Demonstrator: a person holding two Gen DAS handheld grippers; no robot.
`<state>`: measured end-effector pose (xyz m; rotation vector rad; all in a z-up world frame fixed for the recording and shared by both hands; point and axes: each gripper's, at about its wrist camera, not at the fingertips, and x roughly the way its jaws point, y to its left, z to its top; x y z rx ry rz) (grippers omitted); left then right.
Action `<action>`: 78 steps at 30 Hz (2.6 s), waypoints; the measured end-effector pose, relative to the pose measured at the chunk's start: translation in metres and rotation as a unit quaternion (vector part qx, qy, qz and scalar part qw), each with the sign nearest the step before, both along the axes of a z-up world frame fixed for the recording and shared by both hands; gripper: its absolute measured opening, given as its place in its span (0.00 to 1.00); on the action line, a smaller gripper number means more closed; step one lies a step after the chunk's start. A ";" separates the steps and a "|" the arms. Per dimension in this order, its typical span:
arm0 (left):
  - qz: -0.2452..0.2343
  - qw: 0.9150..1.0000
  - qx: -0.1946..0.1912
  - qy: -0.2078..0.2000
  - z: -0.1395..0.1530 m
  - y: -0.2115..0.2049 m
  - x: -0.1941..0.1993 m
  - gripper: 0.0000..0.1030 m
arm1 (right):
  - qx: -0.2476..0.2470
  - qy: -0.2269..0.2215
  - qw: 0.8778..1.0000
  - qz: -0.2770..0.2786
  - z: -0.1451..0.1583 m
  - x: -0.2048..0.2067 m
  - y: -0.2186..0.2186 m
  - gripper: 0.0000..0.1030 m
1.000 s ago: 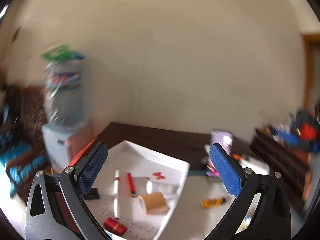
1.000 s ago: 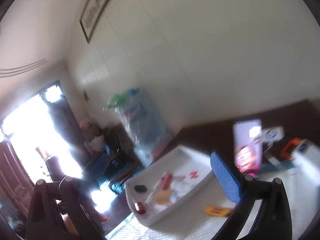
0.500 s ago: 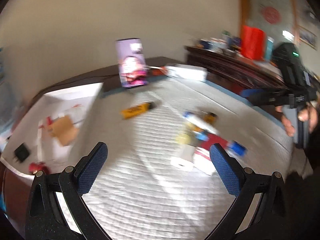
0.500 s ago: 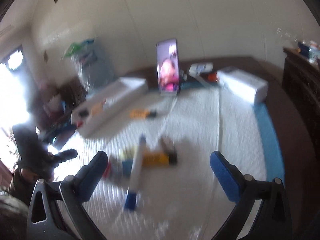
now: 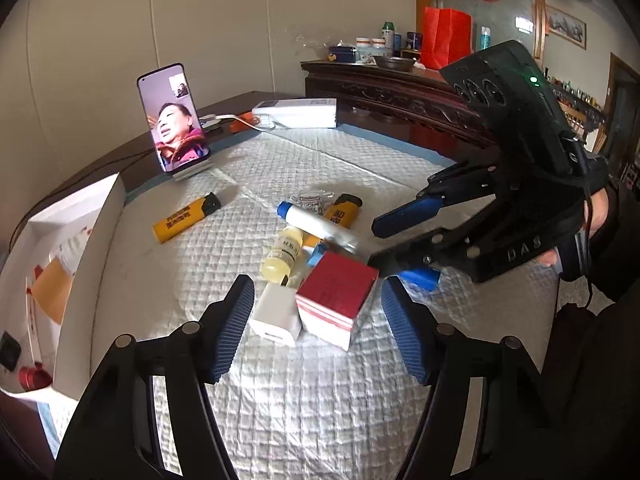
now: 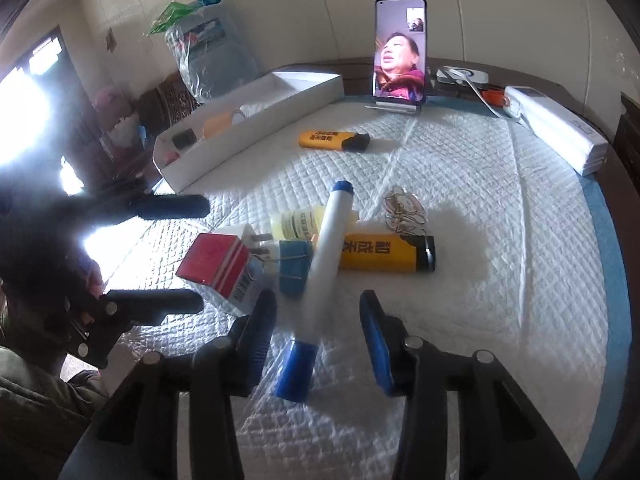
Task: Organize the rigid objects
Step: 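Grasp the red box with the left tool while the right tool grasps the blue-capped marker, then carry the red box and marker with both tools over the white tray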
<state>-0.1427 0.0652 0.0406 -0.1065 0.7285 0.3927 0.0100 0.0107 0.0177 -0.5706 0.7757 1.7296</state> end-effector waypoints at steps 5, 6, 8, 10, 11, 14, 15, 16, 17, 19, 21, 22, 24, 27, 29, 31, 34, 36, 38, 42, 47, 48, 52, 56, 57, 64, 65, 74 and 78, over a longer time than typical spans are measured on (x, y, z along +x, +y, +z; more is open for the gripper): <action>-0.021 0.999 0.004 0.025 -0.009 -0.002 0.015 0.65 | -0.002 -0.034 0.999 0.005 -0.002 -0.010 0.001 0.36; -0.025 0.999 0.006 0.032 -0.011 -0.004 0.018 0.65 | -0.006 -0.041 0.999 0.004 -0.005 -0.012 0.002 0.34; -0.029 0.999 0.011 0.039 -0.015 -0.007 0.021 0.62 | -0.005 -0.045 0.999 0.005 -0.007 -0.012 0.002 0.17; -0.028 0.999 0.015 0.042 -0.013 -0.009 0.020 0.41 | -0.005 -0.042 0.999 0.005 -0.007 -0.010 0.001 0.13; -0.028 0.999 0.005 0.038 -0.012 -0.008 0.019 0.40 | -0.005 -0.039 0.999 0.002 -0.007 -0.008 0.001 0.13; -0.016 0.999 0.001 0.031 -0.011 -0.005 0.014 0.40 | -0.002 -0.018 1.000 -0.005 -0.005 -0.001 -0.001 0.13; -0.012 1.000 -0.001 0.028 -0.011 -0.005 0.013 0.40 | 0.002 -0.009 1.000 -0.010 -0.004 0.002 -0.002 0.13; -0.008 1.000 -0.006 0.021 -0.010 -0.004 0.010 0.40 | 0.007 0.000 1.000 -0.015 -0.001 0.004 -0.003 0.13; -0.005 1.000 -0.007 0.014 -0.008 -0.004 0.008 0.39 | 0.012 0.011 1.000 -0.019 0.001 0.008 -0.003 0.13; 0.004 1.000 -0.008 -0.002 -0.002 -0.003 0.002 0.40 | 0.022 0.027 0.999 -0.026 0.006 0.012 -0.005 0.13; 0.012 1.000 -0.008 -0.015 0.004 -0.003 -0.002 0.39 | 0.030 0.034 0.998 -0.032 0.010 0.014 -0.006 0.13; 0.017 1.000 -0.007 -0.024 0.007 -0.002 -0.005 0.39 | 0.034 0.037 0.998 -0.034 0.012 0.015 -0.007 0.13; 0.026 0.999 -0.005 -0.036 0.012 -0.001 -0.009 0.30 | 0.041 0.048 0.997 -0.038 0.016 0.017 -0.008 0.13; 0.041 0.998 -0.008 -0.052 0.019 0.003 -0.016 0.30 | 0.053 0.059 0.996 -0.042 0.022 0.019 -0.008 0.13; 0.052 0.997 -0.007 -0.064 0.024 0.004 -0.022 0.30 | 0.063 0.061 0.995 -0.045 0.028 0.019 -0.009 0.13; 0.059 0.995 -0.009 -0.077 0.028 0.006 -0.028 0.30 | 0.071 0.066 0.994 -0.045 0.032 0.020 -0.010 0.13; 0.072 0.993 -0.006 -0.090 0.032 0.008 -0.036 0.30 | 0.081 0.070 0.993 -0.048 0.038 0.021 -0.013 0.13; 0.082 0.991 -0.006 -0.101 0.035 0.010 -0.043 0.30 | 0.084 0.073 0.993 -0.050 0.040 0.021 -0.013 0.12; 0.091 0.990 -0.004 -0.108 0.038 0.011 -0.049 0.30 | 0.084 0.078 0.992 -0.052 0.040 0.022 -0.012 0.12; 0.105 0.987 0.002 -0.118 0.043 0.012 -0.061 0.30 | 0.085 0.081 0.992 -0.050 0.042 0.021 -0.010 0.12; 0.133 0.982 0.018 -0.134 0.051 0.017 -0.080 0.30 | 0.093 0.084 0.991 -0.046 0.049 0.019 -0.008 0.12; 0.140 0.980 0.021 -0.138 0.054 0.018 -0.085 0.30 | 0.097 0.083 0.991 -0.043 0.054 0.017 -0.007 0.12; 0.182 0.970 0.042 -0.156 0.067 0.027 -0.112 0.30 | 0.101 0.085 0.991 -0.037 0.062 0.015 -0.001 0.12; 0.242 0.952 0.063 -0.180 0.082 0.041 -0.148 0.30 | 0.111 0.083 0.990 -0.029 0.074 0.009 0.008 0.12; 0.254 0.947 0.067 -0.183 0.085 0.043 -0.156 0.30 | 0.112 0.084 0.990 -0.026 0.078 0.008 0.011 0.12; 0.339 0.915 0.072 -0.209 0.098 0.077 -0.205 0.30 | 0.108 0.104 0.989 -0.010 0.102 -0.004 0.043 0.12; 0.345 0.912 0.071 -0.211 0.098 0.080 -0.209 0.30 | 0.108 0.106 0.988 -0.009 0.106 -0.006 0.048 0.12; 0.383 0.897 0.061 -0.212 0.095 0.116 -0.218 0.30 | 0.062 0.123 0.990 -0.004 0.112 -0.036 0.121 0.12; 0.403 0.890 0.044 -0.210 0.082 0.134 -0.215 0.30 | 0.023 0.147 0.988 -0.027 0.095 -0.049 0.164 0.12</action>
